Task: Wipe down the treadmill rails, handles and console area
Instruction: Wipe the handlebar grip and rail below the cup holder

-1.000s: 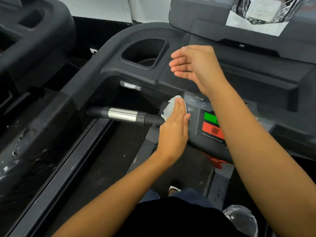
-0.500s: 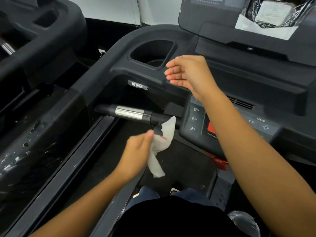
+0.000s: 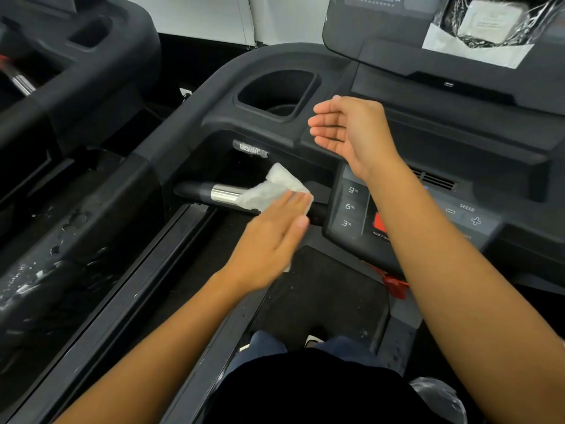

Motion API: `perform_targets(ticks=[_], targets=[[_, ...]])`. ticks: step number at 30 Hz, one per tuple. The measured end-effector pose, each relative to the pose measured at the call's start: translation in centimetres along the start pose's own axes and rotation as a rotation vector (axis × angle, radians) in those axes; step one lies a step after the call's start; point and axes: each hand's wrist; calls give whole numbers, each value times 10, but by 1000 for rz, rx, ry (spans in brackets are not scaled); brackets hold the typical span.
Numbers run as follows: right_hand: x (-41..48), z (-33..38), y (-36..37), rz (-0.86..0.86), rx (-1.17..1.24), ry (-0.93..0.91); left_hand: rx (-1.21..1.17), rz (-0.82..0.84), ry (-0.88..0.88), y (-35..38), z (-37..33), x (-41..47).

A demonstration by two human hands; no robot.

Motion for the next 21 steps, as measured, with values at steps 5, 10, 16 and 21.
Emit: perform_targets(ticks=[5, 10, 16, 21], targets=[[-2, -6, -7, -27, -29, 3, 499, 117, 99, 30, 46, 34], [0, -9, -11, -32, -27, 3, 682, 139, 276, 26, 62, 56], [-1, -8, -15, -26, 6, 7, 764, 324, 189, -1, 72, 80], [-4, -12, -20, -11, 35, -12, 728, 225, 85, 8, 74, 83]])
Point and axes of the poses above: each hand's wrist, its own x-axis towards the middle knuckle, its own y-axis out of the palm, z = x × y, and after that the axes turned 9 degrees about z, right-handed
